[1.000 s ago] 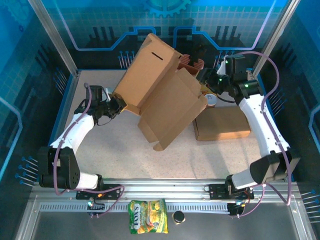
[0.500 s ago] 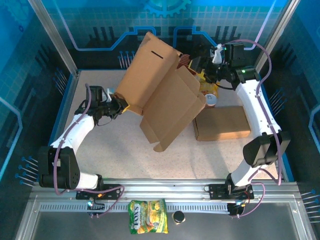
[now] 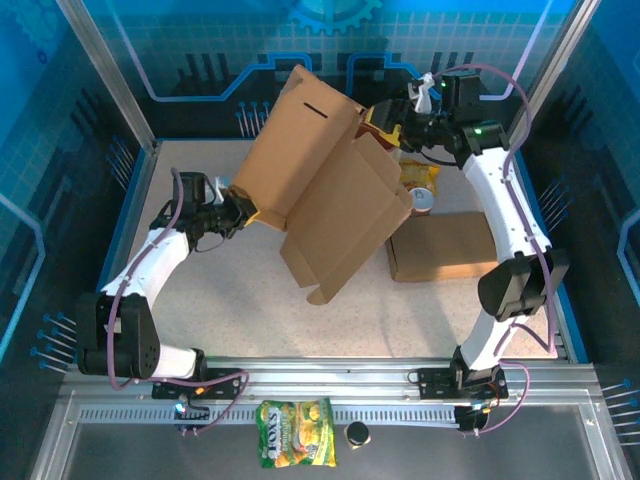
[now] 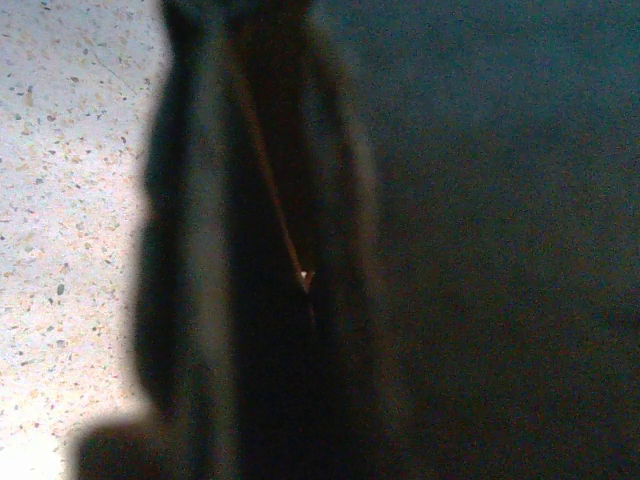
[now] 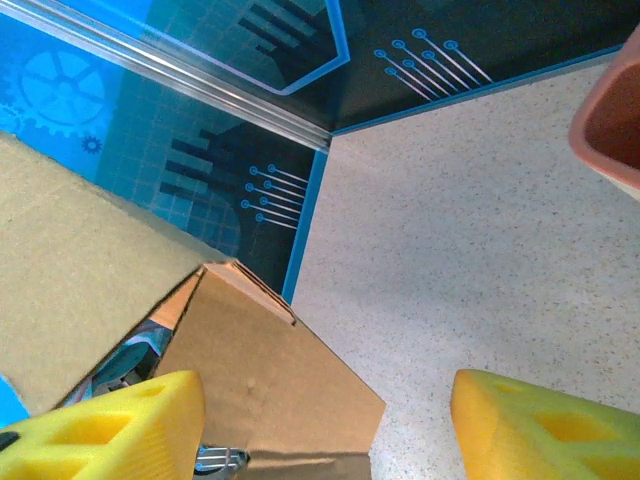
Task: Fold the paper box
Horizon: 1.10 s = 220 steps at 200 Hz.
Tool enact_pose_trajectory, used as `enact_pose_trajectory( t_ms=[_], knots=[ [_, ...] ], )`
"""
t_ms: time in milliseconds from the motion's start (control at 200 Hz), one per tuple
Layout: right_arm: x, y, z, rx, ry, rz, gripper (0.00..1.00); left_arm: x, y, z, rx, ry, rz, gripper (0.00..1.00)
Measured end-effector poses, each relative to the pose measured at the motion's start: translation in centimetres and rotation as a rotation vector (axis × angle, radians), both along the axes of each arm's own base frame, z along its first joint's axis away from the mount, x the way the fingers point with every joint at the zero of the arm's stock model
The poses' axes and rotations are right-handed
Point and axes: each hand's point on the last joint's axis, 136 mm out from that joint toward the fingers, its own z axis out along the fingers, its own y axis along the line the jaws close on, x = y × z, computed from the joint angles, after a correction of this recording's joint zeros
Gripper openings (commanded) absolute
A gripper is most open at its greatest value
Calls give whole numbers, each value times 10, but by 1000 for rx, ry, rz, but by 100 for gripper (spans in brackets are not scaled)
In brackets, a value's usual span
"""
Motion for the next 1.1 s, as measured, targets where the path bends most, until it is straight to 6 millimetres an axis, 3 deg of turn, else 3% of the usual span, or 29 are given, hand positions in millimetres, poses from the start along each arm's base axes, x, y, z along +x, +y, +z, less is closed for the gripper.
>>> enact_pose_trajectory(
  t_ms=[535, 795, 1101],
  knots=[
    [5, 34, 2, 23, -19, 71, 75, 0, -7, 4, -31, 7, 0, 0],
    [14, 31, -10, 112, -25, 53, 76, 4, -11, 11, -88, -7, 0, 0],
    [14, 34, 16, 221, -106, 125, 76, 0, -21, 9, -136, 19, -46, 0]
  ],
)
